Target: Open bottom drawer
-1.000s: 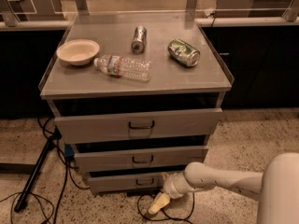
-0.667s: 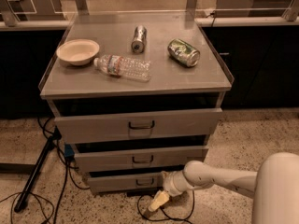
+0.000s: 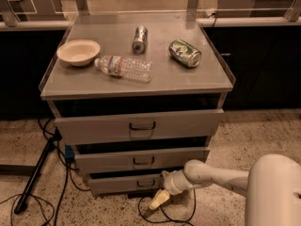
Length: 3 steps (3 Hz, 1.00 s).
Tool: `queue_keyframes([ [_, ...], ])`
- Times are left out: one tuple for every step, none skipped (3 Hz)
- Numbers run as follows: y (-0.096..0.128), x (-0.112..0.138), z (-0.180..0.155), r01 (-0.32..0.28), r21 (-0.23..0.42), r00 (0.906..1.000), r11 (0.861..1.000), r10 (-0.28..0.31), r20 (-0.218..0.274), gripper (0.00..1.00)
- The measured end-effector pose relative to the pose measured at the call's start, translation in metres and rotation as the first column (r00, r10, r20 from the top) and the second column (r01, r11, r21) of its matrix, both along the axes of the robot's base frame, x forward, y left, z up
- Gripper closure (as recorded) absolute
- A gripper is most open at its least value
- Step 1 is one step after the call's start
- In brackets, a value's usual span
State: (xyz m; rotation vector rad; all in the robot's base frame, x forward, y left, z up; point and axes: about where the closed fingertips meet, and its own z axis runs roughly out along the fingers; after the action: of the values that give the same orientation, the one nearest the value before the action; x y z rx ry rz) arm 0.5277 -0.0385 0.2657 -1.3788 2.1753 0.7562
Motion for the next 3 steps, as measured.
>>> queue_keyframes([
  [0.001,0.011,-0.021,0.008,0.016,0.9999,1.0,-0.008,-0.01,0.0],
  [0.005,0.019,-0.029,0.004,0.024,1.0,1.0,-0.004,-0.006,0.0],
  [0.016,0.041,-0.031,-0.016,0.027,0.9997,1.0,0.015,0.022,0.0],
])
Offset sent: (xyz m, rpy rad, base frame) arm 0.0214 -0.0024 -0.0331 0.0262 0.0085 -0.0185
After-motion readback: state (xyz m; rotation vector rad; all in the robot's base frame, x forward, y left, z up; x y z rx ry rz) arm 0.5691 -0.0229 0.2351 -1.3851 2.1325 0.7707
